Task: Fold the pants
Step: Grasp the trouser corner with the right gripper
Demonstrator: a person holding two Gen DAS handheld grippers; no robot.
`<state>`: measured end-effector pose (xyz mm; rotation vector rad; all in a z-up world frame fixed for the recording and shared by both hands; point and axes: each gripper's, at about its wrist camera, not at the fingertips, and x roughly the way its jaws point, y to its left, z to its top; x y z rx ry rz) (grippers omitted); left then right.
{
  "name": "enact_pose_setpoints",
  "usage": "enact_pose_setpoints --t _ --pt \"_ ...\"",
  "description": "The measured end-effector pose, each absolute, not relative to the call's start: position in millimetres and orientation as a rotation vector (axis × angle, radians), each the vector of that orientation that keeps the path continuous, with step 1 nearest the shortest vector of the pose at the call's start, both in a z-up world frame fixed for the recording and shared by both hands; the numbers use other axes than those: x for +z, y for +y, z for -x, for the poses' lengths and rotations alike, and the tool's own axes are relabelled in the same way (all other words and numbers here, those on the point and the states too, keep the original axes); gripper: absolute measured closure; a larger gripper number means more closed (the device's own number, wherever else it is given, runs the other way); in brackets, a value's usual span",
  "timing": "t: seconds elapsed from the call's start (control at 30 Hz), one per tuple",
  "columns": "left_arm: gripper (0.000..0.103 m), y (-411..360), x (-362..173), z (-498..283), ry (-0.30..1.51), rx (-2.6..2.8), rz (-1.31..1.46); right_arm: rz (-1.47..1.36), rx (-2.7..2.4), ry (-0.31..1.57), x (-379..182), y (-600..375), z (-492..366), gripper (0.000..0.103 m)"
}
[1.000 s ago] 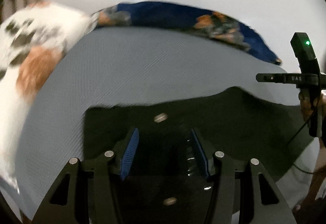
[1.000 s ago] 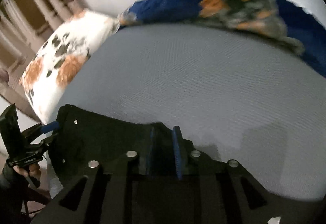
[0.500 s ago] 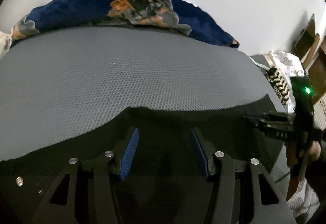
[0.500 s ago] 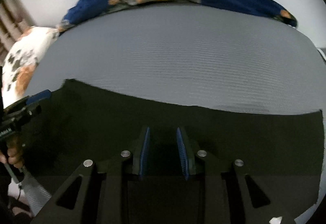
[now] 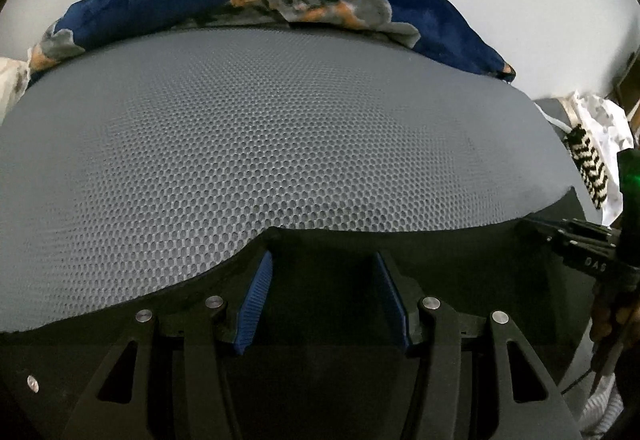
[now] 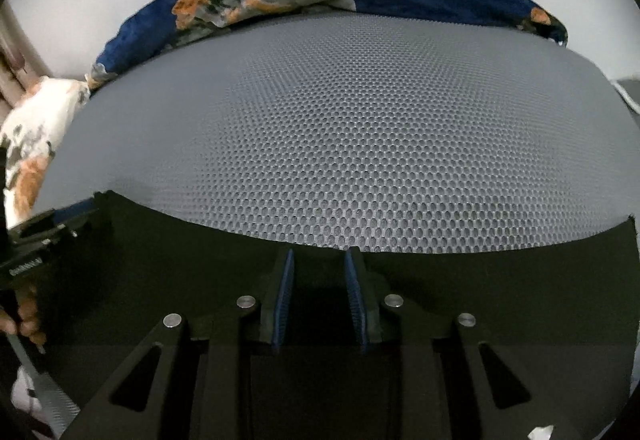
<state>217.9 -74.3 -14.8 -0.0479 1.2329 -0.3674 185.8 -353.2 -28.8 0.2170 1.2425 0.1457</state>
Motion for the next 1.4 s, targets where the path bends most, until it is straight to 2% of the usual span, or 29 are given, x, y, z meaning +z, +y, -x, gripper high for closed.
enact_pose_setpoints --t 0.03,0.17,0.37,0.53,0.8,0.83,0.87,0.93,1.4 --pt "0.049 -73 -12 -217 1.231 -0.366 0.058 -0.234 0.163 1.236 -25 -357 -183 0.076" --pt "0.049 -71 9 -204 1.210 -0.353 0.070 -0.328 0.224 1.199 -6 -390 -172 0.060" --pt "0.043 -65 28 -172 1.227 -0.358 0.095 -0.454 0.167 1.206 9 -487 -143 0.060" --pt "0.043 -57 27 -148 1.278 -0.335 0.128 -0.569 0.045 1.235 5 -579 -108 0.058" --pt "0.043 -51 26 -134 1.317 -0.280 0.178 -0.727 -0.048 1.240 -17 -669 -67 0.059" --pt "0.043 -51 26 -133 1.320 -0.273 0.182 -0.756 -0.041 1.239 -20 -677 -64 0.061" --pt "0.043 -52 25 -135 1.324 -0.267 0.183 -0.776 -0.045 1.232 -24 -683 -61 0.069" --pt "0.043 -54 22 -134 1.336 -0.259 0.184 -0.796 -0.053 1.223 -29 -690 -60 0.075" --pt "0.043 -60 18 -126 1.376 -0.245 0.128 -0.874 0.143 1.224 -54 -671 -75 0.078"
